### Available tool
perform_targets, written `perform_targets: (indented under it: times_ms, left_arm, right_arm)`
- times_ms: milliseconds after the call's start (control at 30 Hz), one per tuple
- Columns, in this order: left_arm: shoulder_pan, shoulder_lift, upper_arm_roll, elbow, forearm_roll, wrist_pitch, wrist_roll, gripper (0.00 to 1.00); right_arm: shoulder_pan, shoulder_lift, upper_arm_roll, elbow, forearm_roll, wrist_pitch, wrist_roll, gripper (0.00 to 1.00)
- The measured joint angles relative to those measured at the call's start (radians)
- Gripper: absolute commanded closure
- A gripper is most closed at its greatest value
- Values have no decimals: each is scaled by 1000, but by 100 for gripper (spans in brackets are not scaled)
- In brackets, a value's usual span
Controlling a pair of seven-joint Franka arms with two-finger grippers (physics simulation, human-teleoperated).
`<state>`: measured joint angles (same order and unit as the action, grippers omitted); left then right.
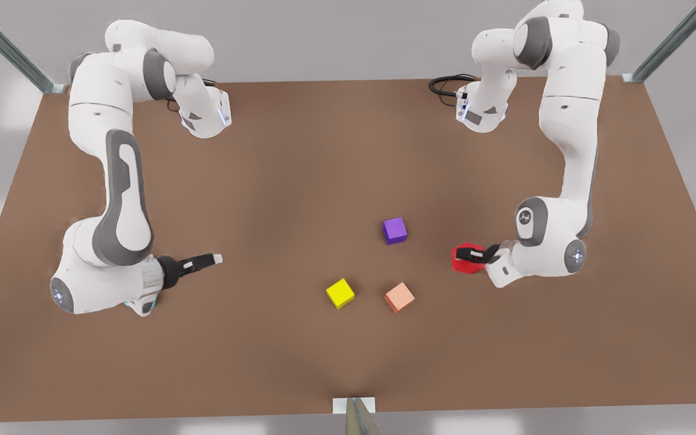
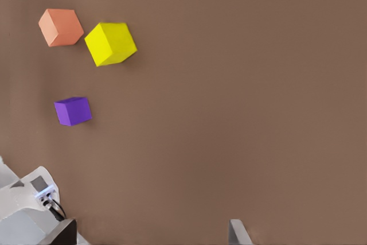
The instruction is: Pick up red wooden cube and pass to hand red wooden cube and place in blue wooden cube
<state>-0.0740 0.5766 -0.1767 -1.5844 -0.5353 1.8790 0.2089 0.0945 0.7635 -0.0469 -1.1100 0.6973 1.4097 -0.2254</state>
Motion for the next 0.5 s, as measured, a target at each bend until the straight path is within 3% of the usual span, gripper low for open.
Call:
perform_targets:
  times_ms: [133, 267, 500]
  left_arm:
    - [-4, 150, -193, 161, -342, -107, -46, 40]
    - [20, 231, -215, 202, -519, -146, -33, 40]
    - [42, 315, -223, 207, -627, -166, 50, 40]
  right_arm:
    - [15, 95, 61, 33, 260, 89, -248, 0]
    - [20, 103, 86, 35, 383, 159, -525, 0]
    - [113, 104, 105, -62, 636, 251, -978, 0]
